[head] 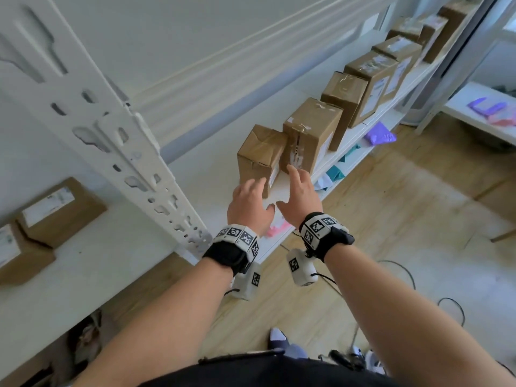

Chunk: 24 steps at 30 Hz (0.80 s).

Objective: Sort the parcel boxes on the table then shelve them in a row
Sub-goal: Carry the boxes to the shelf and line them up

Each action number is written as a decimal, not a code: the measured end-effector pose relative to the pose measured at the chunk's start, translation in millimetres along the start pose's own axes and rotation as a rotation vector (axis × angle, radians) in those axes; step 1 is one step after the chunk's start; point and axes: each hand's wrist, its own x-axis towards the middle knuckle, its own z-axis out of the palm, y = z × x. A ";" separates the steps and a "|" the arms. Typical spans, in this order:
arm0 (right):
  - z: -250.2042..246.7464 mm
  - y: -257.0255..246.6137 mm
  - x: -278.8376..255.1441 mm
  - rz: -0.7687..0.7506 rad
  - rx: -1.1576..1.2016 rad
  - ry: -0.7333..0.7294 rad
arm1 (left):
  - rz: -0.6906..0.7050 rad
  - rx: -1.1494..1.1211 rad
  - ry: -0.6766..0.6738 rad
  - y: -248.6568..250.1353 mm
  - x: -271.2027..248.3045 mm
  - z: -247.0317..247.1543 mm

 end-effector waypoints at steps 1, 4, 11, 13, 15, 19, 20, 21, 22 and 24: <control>0.5 -1.4 -8.6 0.003 -0.026 -0.001 | 0.016 0.011 -0.006 -2.5 -7.2 0.5; 3.9 -8.8 -35.8 0.017 -0.092 -0.010 | 0.062 0.008 -0.035 -13.9 -32.6 1.6; 18.7 -44.0 -109.2 0.179 -0.363 -0.127 | 0.166 0.036 -0.091 -55.3 -93.7 -4.7; 27.3 -57.9 -129.3 0.216 -0.427 -0.167 | 0.200 0.033 -0.093 -71.8 -113.4 -11.6; 40.7 -74.0 -149.5 0.236 -0.474 -0.219 | 0.200 0.024 -0.116 -92.0 -135.3 -21.5; 73.7 -114.8 -184.9 0.222 -0.495 -0.264 | 0.179 0.027 -0.115 -140.4 -171.4 -46.2; 83.6 -126.6 -192.5 0.207 -0.491 -0.266 | 0.170 0.029 -0.117 -154.9 -179.9 -52.1; 93.4 -139.0 -199.1 0.188 -0.486 -0.268 | 0.160 0.038 -0.119 -169.3 -187.6 -57.9; 103.2 -151.9 -204.7 0.166 -0.482 -0.274 | 0.149 0.056 -0.120 -184.0 -194.7 -63.2; 122.9 -180.1 -212.9 0.116 -0.473 -0.298 | 0.117 0.092 -0.111 -213.3 -207.1 -75.4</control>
